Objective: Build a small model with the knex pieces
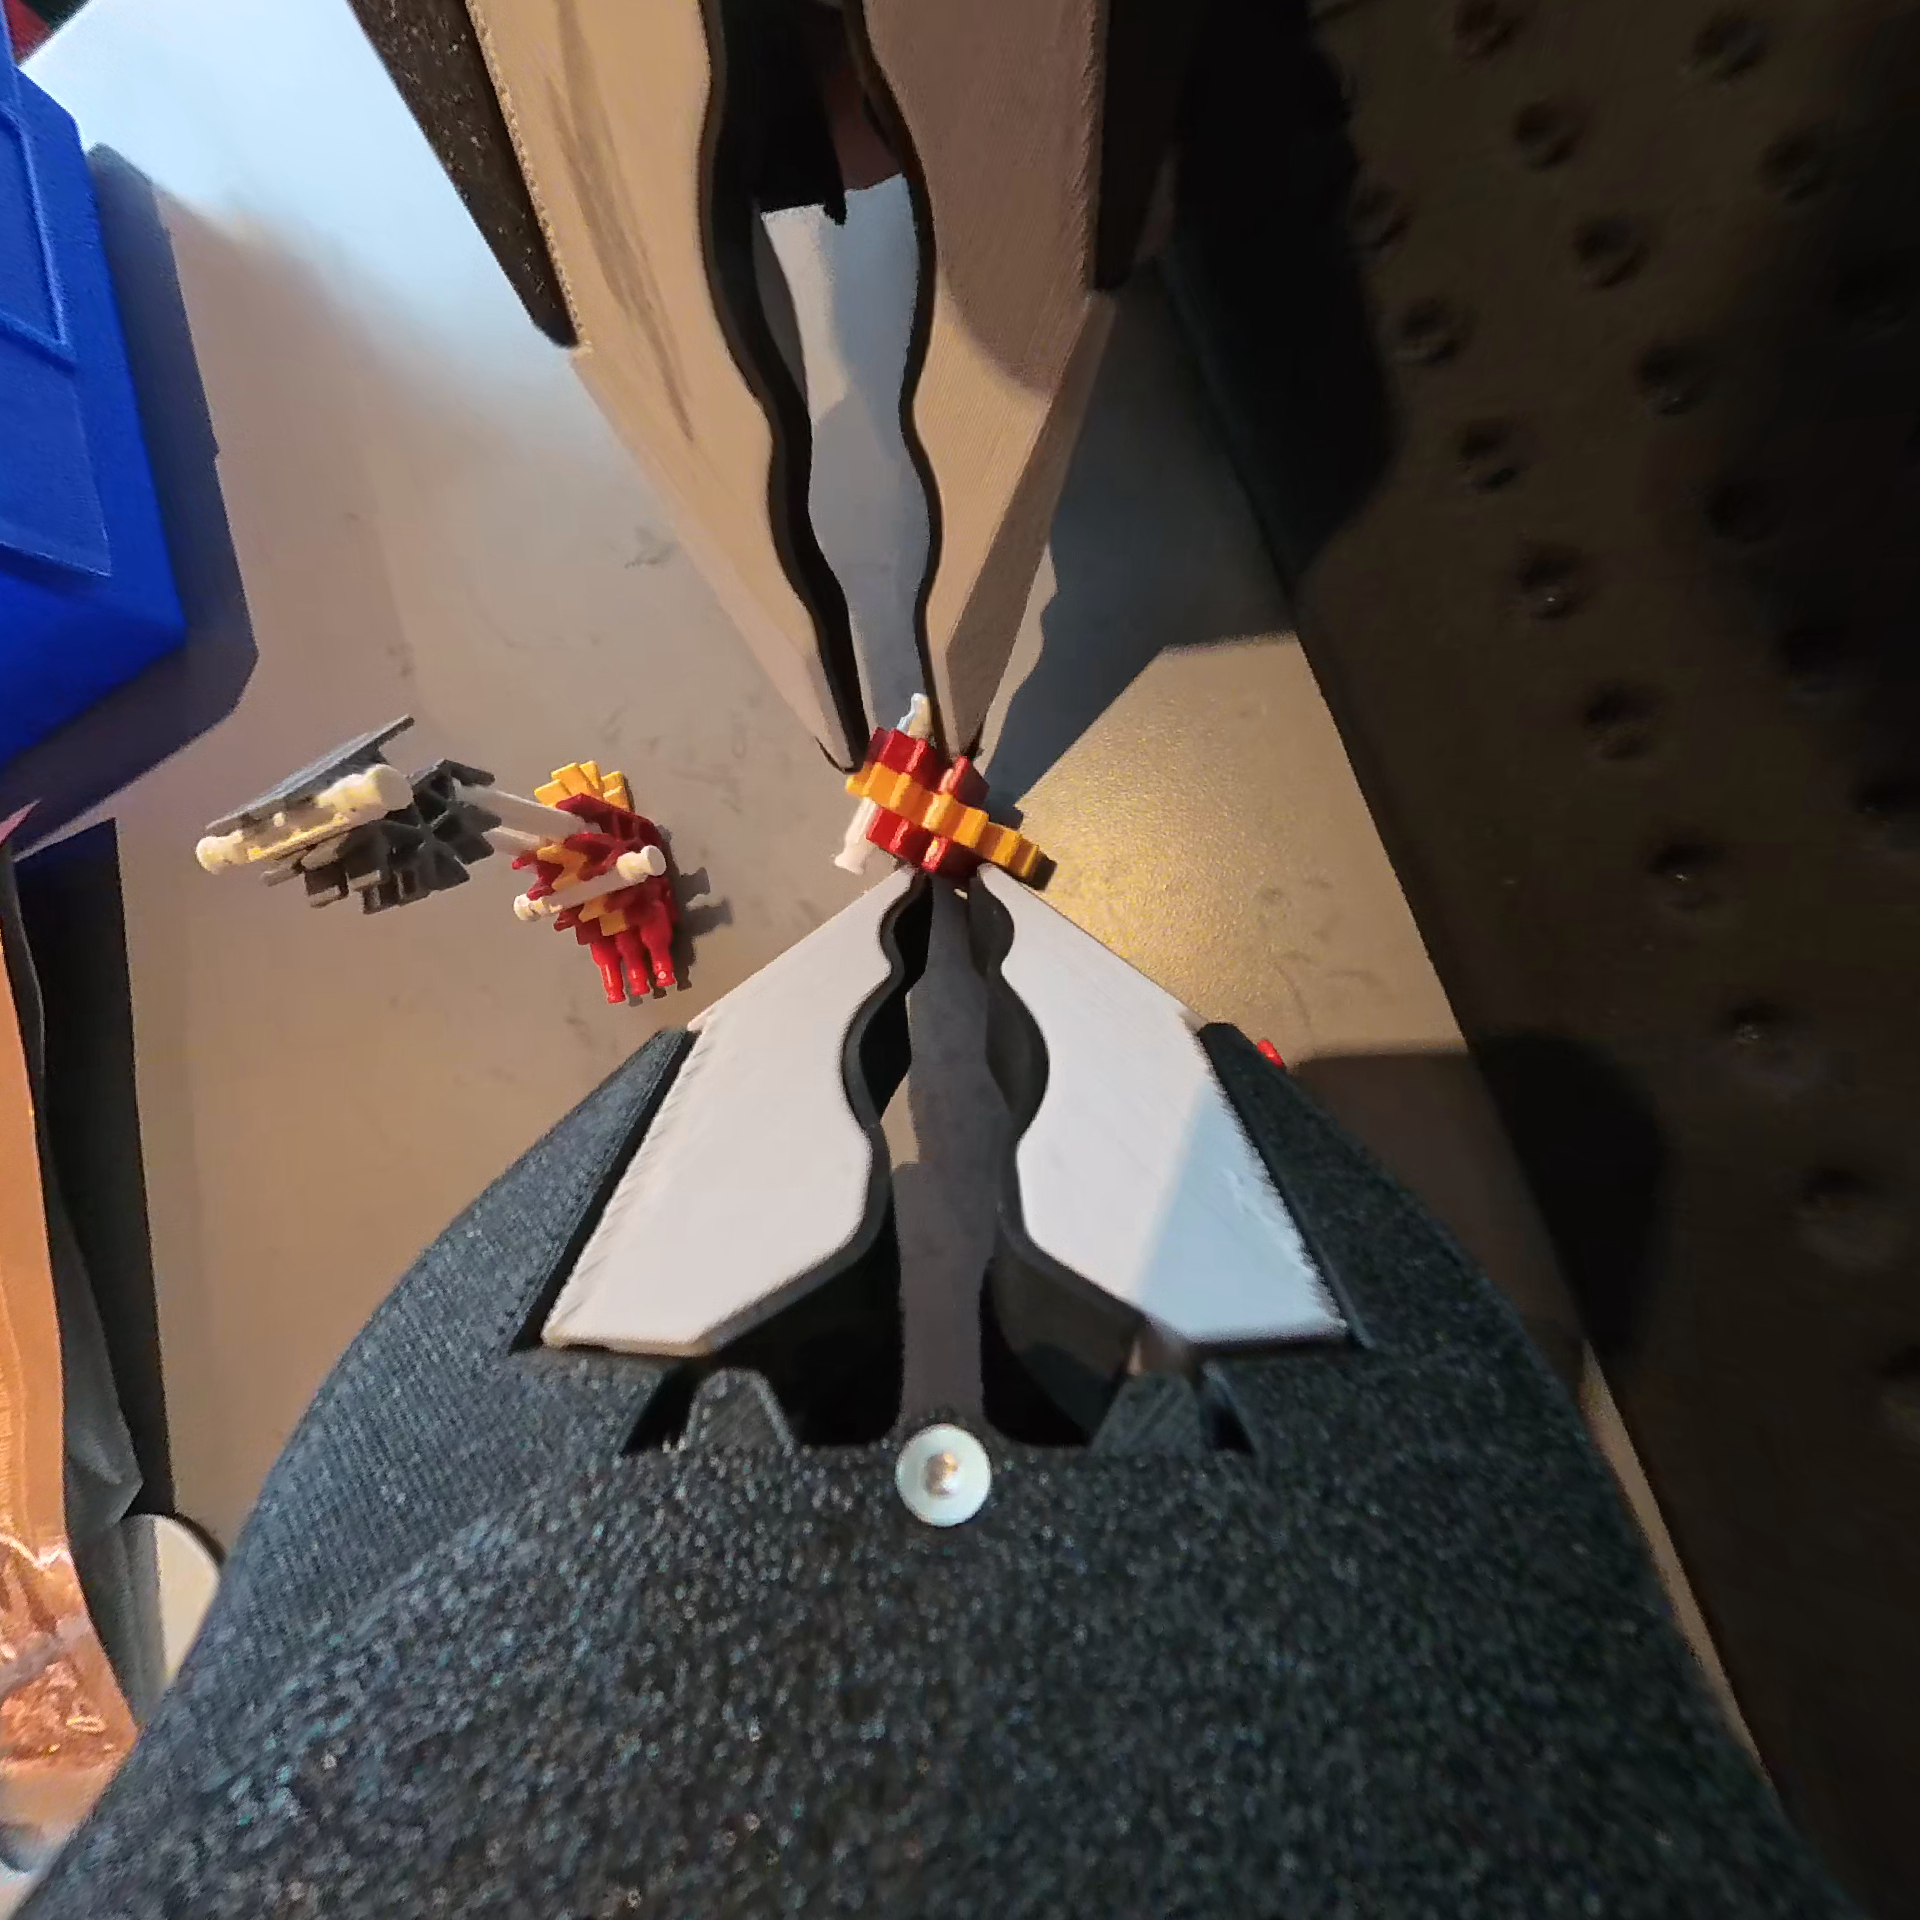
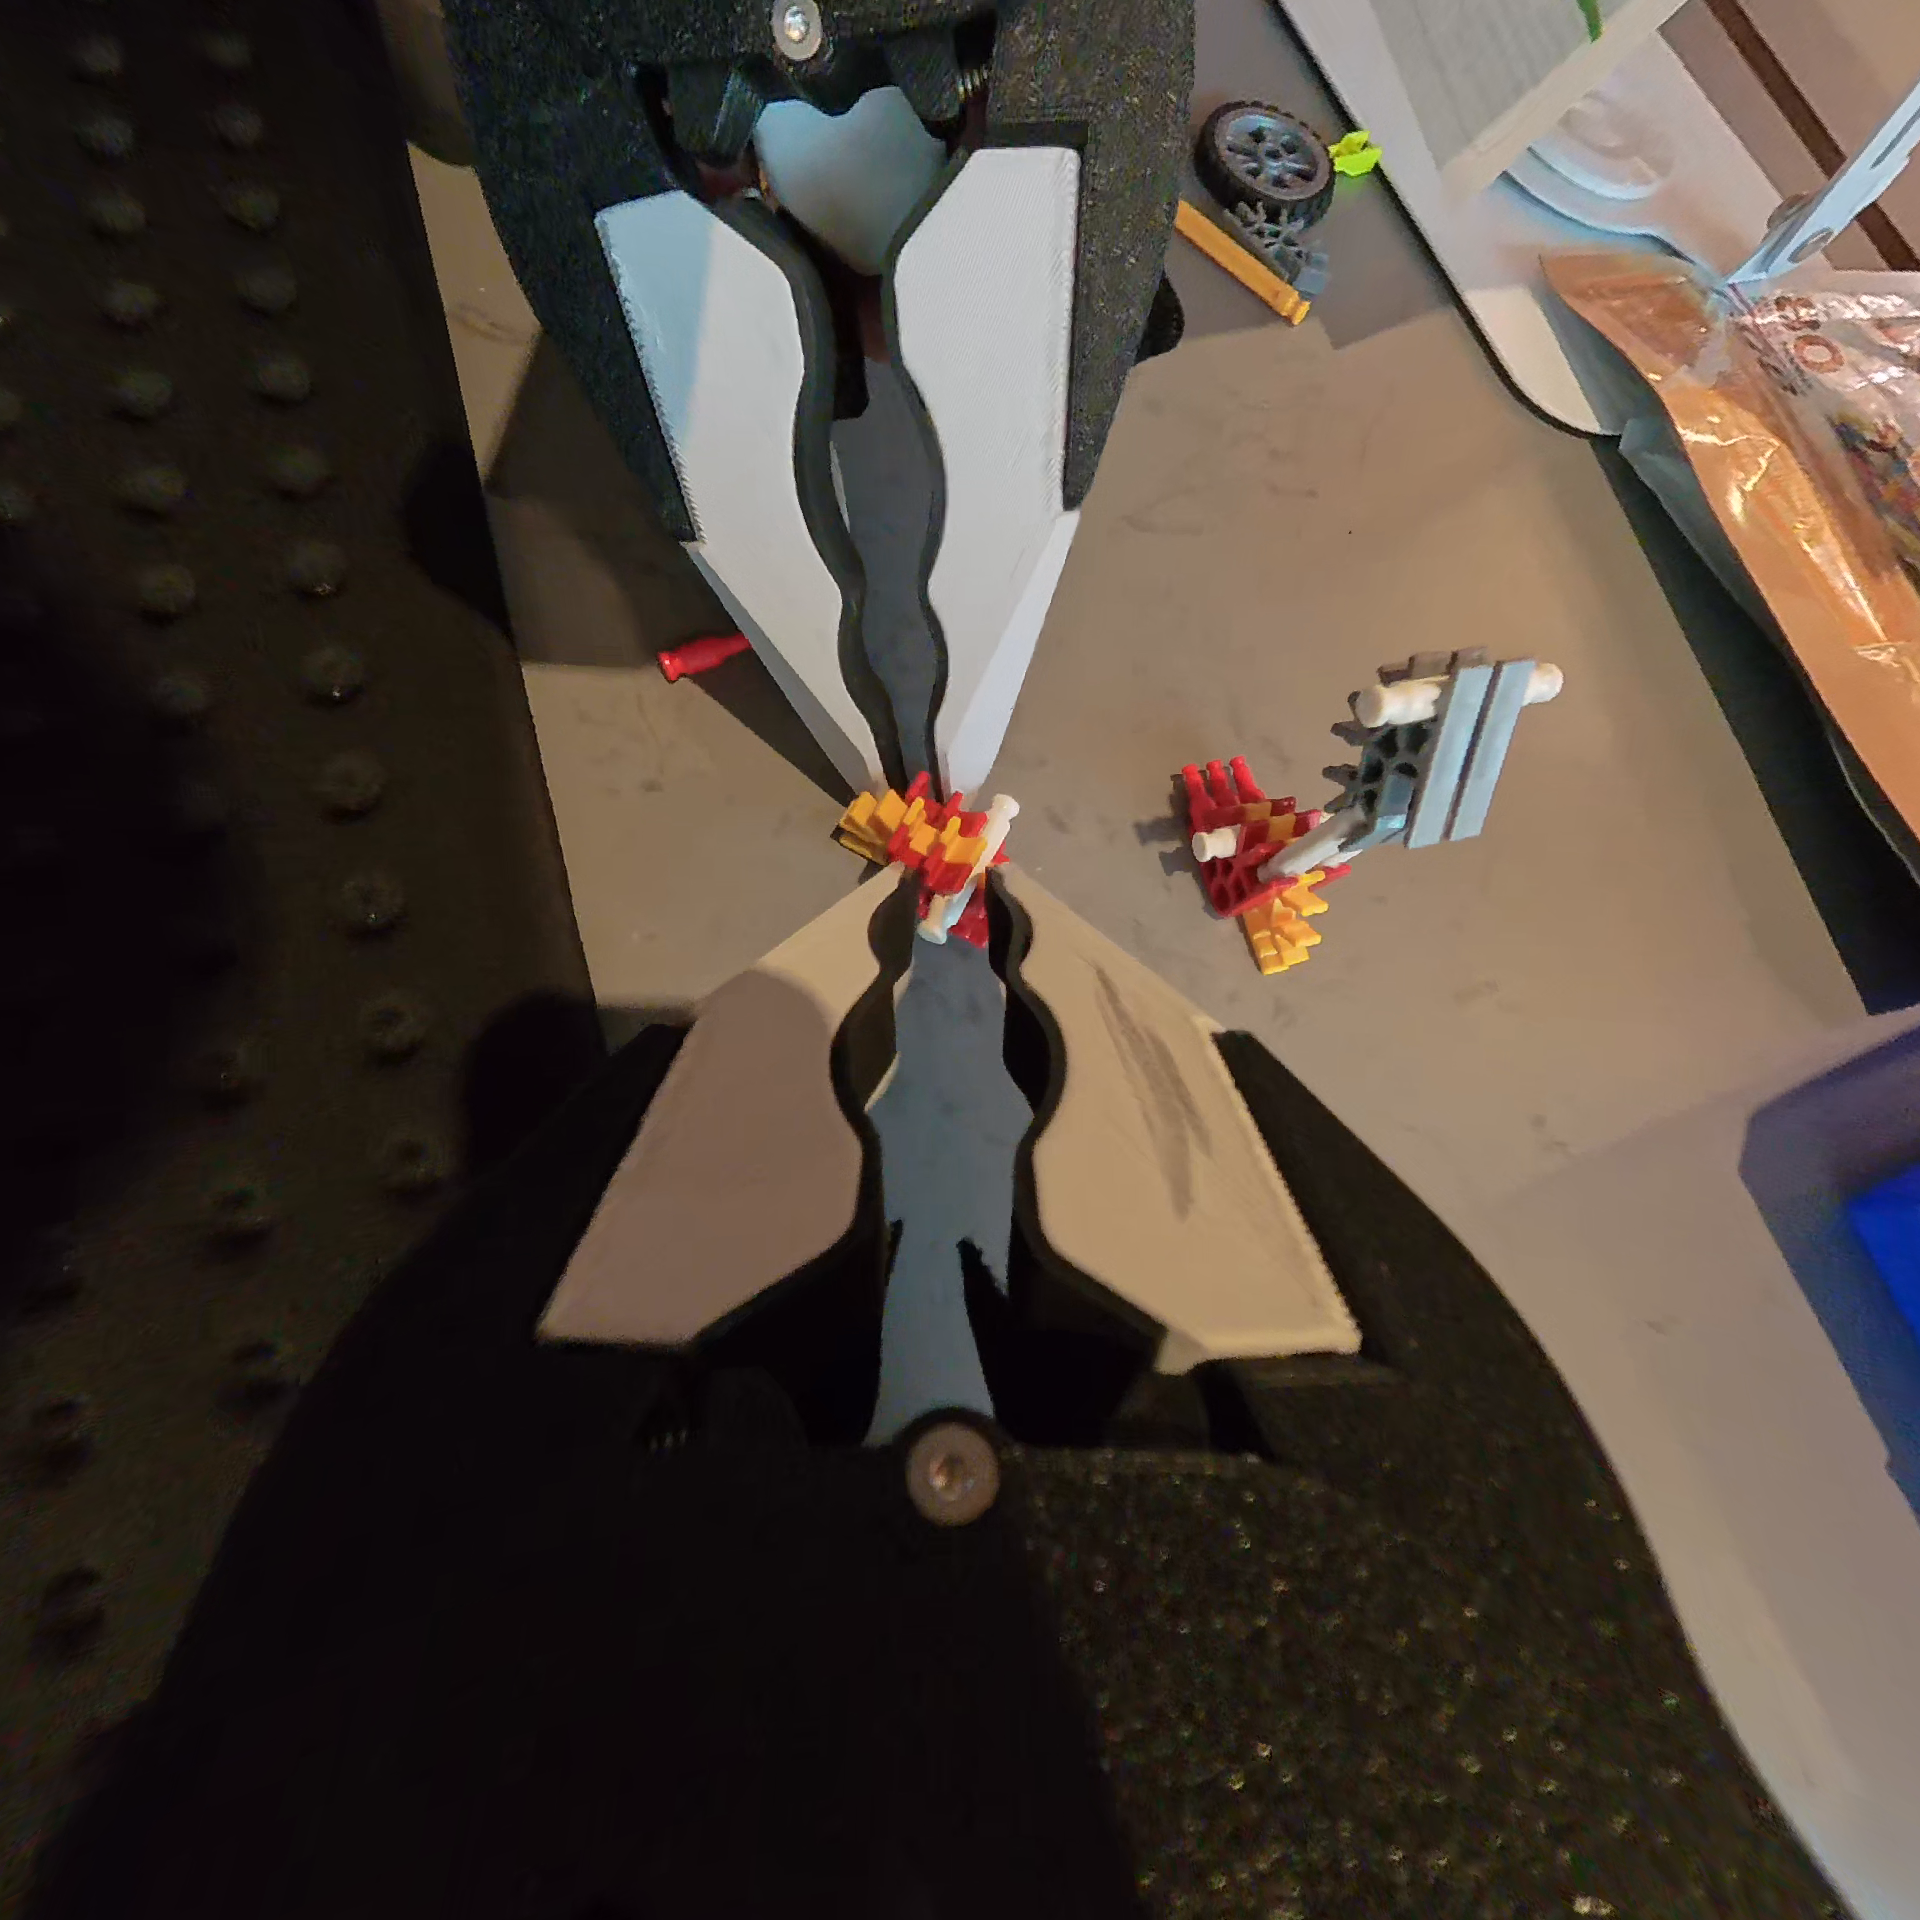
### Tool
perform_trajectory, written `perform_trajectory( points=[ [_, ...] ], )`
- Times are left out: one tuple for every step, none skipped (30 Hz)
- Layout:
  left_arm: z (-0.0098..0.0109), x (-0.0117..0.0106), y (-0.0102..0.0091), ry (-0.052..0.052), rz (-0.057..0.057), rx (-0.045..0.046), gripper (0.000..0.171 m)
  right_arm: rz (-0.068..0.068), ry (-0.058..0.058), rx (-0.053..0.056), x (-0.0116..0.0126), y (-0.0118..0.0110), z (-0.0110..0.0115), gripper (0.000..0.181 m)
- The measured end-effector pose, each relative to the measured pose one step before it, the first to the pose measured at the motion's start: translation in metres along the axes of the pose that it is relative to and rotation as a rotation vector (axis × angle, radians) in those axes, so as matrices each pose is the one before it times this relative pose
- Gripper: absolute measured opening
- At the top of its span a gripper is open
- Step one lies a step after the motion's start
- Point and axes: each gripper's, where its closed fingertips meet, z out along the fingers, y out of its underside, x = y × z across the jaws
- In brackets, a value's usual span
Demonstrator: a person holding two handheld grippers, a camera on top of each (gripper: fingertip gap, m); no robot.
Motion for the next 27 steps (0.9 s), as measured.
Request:
perform_trajectory(
  points=[
    [0.00009, -0.00020, -0.00001, 0.0009, -0.0033, 0.00327, 0.006, -0.0084, -0.0047, -0.0038, -0.00053, -0.00009, 0.00048, 0.012],
    [-0.00013, -0.00016, 0.00005, -0.0031, 0.0068, 0.00217, 0.006, -0.0048, -0.0046, -0.0031, -0.00046, -0.00017, 0.00058, 0.012],
    [-0.00009, -0.00065, -0.00020, -0.0106, 0.0135, 0.00249, 0.007, -0.0042, -0.0032, -0.0024, -0.00007, 0.00002, 0.00022, 0.012],
    [0.00001, -0.00007, -0.00010, -0.0077, 0.0109, 0.00034, 0.007, -0.0031, -0.0040, -0.0020, -0.00013, 0.00016, -0.00010, 0.012],
    [0.00005, -0.00007, -0.00022, -0.0069, 0.0093, -0.00008, 0.007, -0.0028, -0.0046, -0.0018, -0.00014, 0.00008, 0.00000, 0.012],
    [-0.00015, -0.00026, -0.00014, -0.0076, 0.0090, 0.00070, 0.007, -0.0030, -0.0039, -0.0010, -0.00001, -0.00024, 0.00014, 0.012],
    [-0.00014, -0.00132, 0.00002, -0.0153, 0.0113, 0.00113, 0.008, -0.0032, -0.0040, -0.0010, 0.00000, -0.00024, 0.00014, 0.012],
    [-0.00018, -0.00026, 0.00001, -0.0075, 0.0052, 0.00061, 0.009, -0.0056, -0.0044, -0.0040, -0.00021, 0.00008, 0.00010, 0.012],
    [-0.00005, -0.00035, -0.00006, -0.0070, -0.0010, 0.00244, 0.009, -0.0050, -0.0052, -0.0057, -0.00038, 0.00040, 0.00004, 0.011],
    [-0.00005, -0.00033, 0.00005, -0.0076, 0.0028, 0.00238, 0.010, -0.0015, -0.0052, -0.0018, -0.00039, -0.00020, 0.00013, 0.010],
    [-0.00006, -0.00035, 0.00000, -0.0084, 0.0047, 0.00385, 0.010, -0.0012, -0.0027, -0.0027, 0.00001, 0.00028, -0.00001, 0.010],
    [-0.00007, -0.00116, 0.00020, -0.0134, 0.0016, 0.00035, 0.011, -0.0020, 0.0018, -0.0050, 0.00057, 0.00059, -0.00004, 0.010],
    [0.00002, -0.00088, 0.00031, -0.0108, 0.0010, -0.00237, 0.011, -0.0006, 0.0007, -0.0023, 0.00020, 0.00041, 0.00006, 0.010],
    [0.00002, -0.00002, -0.00003, -0.0042, 0.0027, -0.00007, 0.011, 0.0017, -0.0015, 0.0001, -0.00005, 0.00024, -0.00004, 0.010],
    [0.00011, -0.00069, 0.00001, -0.0085, 0.0042, -0.00049, 0.012, 0.0030, -0.0023, -0.0008, -0.00009, 0.00053, -0.00008, 0.010],
    [0.00009, -0.00094, 0.00014, -0.0110, 0.0067, -0.00001, 0.013, 0.0015, -0.0003, -0.0006, 0.00021, 0.00063, -0.00023, 0.010],
    [0.00014, -0.00020, -0.00005, -0.0056, 0.0007, 0.00199, 0.013, 0.0039, -0.0006, 0.0023, 0.00021, 0.00017, -0.00007, 0.010],
    [0.00016, -0.00018, -0.00007, -0.0039, -0.0027, 0.00162, 0.013, 0.0060, -0.0011, 0.0027, 0.00020, 0.00007, 0.00005, 0.010],
    [0.00011, -0.00042, 0.00002, -0.0070, 0.0041, 0.00146, 0.013, 0.0030, 0.0002, 0.0020, 0.00040, 0.00014, -0.00002, 0.010],
    [0.00016, -0.00218, 0.00024, -0.0207, 0.0077, -0.00076, 0.015, 0.0003, 0.0019, -0.0011, 0.00065, 0.00026, -0.00010, 0.010],
    [-0.00051, -0.00693, -0.00141, -0.0507, 0.0007, 0.00698, 0.030, 0.0001, 0.0015, -0.0002, 0.00073, -0.00012, -0.00002, 0.010],
    [-0.00042, -0.00115, 0.00058, -0.0046, 0.0052, -0.00864, 0.032, 0.0003, -0.0015, 0.0010, 0.00007, -0.00045, 0.00047, 0.010],
    [-0.00005, -0.00110, -0.00004, -0.0062, 0.0026, -0.00067, 0.034, -0.0002, -0.0013, -0.0005, 0.00036, -0.00022, 0.00011, 0.010],
    [0.00021, 0.00081, -0.00042, 0.0004, 0.0090, 0.00297, 0.033, 0.0003, -0.0027, -0.0015, 0.00025, -0.00008, -0.00009, 0.010],
    [-0.00001, 0.00214, -0.00024, 0.0047, 0.0229, 0.00226, 0.029, -0.0015, -0.0025, -0.0003, -0.00001, -0.00036, 0.00016, 0.010],
    [-0.00001, 0.00207, -0.00037, 0.0034, 0.0217, -0.00012, 0.026, -0.0029, -0.0018, -0.0012, -0.00012, -0.00026, 0.00006, 0.010],
    [0.00000, 0.00043, -0.00028, -0.0024, 0.0113, 0.00089, 0.025, -0.0033, -0.0016, -0.0026, -0.00016, -0.00001, 0.00002, 0.010]
  ],
)
